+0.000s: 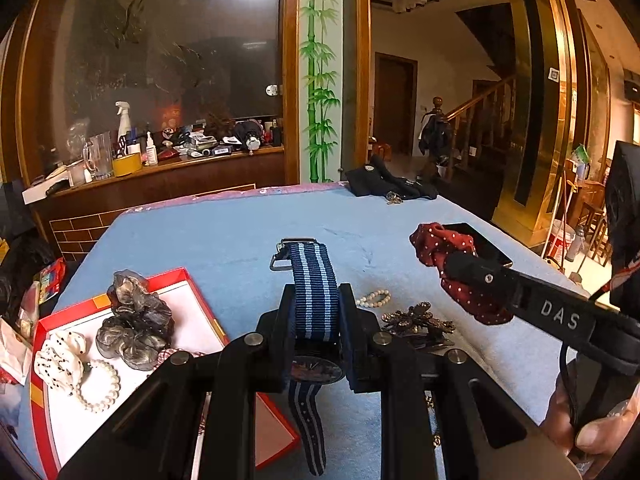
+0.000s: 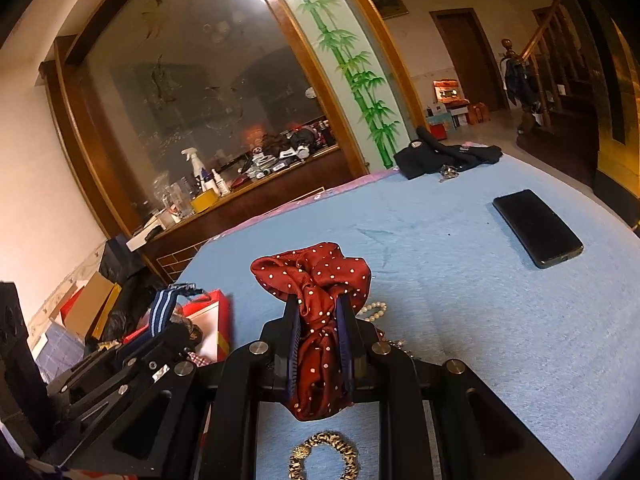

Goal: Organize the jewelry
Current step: 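Grasp the blue striped watch strap with the left tool while right tool holds the scrunchie, then carry the watch in the left tool and scrunchie in the right tool over the box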

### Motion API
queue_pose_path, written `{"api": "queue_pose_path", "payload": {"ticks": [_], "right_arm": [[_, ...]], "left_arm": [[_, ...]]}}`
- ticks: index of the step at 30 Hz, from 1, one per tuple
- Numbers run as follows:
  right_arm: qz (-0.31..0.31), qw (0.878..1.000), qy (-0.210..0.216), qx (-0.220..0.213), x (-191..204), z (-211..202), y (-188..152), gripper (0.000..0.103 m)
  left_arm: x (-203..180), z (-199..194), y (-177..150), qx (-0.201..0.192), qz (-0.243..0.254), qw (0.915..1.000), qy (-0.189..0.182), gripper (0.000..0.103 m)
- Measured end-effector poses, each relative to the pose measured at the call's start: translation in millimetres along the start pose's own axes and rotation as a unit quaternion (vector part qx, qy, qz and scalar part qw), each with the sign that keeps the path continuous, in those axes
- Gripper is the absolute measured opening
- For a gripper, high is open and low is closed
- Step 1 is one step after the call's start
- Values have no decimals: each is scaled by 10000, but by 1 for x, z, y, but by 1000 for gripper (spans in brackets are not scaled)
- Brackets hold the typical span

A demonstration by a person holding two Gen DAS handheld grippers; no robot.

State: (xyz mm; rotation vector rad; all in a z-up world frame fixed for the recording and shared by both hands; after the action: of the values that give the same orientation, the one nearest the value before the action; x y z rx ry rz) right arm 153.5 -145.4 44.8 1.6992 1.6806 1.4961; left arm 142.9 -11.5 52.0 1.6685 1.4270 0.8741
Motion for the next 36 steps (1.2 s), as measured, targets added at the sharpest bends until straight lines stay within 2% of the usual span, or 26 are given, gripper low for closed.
{"api": "queue_pose_path", "payload": {"ticks": [8, 23, 28, 36], "right_arm": [[-222, 9995, 205, 66, 17, 2, -5, 19], [-580, 9979, 249, 133, 35, 5, -17, 19], [-685, 9975, 156, 82, 41, 4, -18, 19], [-728, 9968, 335, 1, 72, -2, -18, 19]], "left_arm": [[11, -6, 6, -120, -93, 9998, 150, 18], [30, -20, 16, -348, -163, 9985, 387, 19], [42, -26, 20, -398, -280, 9980, 404, 19], [74, -40, 26, -539, -448, 9960, 560, 19]]}}
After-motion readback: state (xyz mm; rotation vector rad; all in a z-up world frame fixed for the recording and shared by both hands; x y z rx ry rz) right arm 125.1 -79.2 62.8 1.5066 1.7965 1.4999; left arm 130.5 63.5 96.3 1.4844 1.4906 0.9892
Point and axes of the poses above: each gripper's, at about its wrist camera, not at the fingertips, and z roughly the way its jaws point, x to its left, y to its top, the point moved 8 cm from there along z, roughly the way its jaws point, and after that the axes turned 3 degrees about y, right-handed, at the moved point
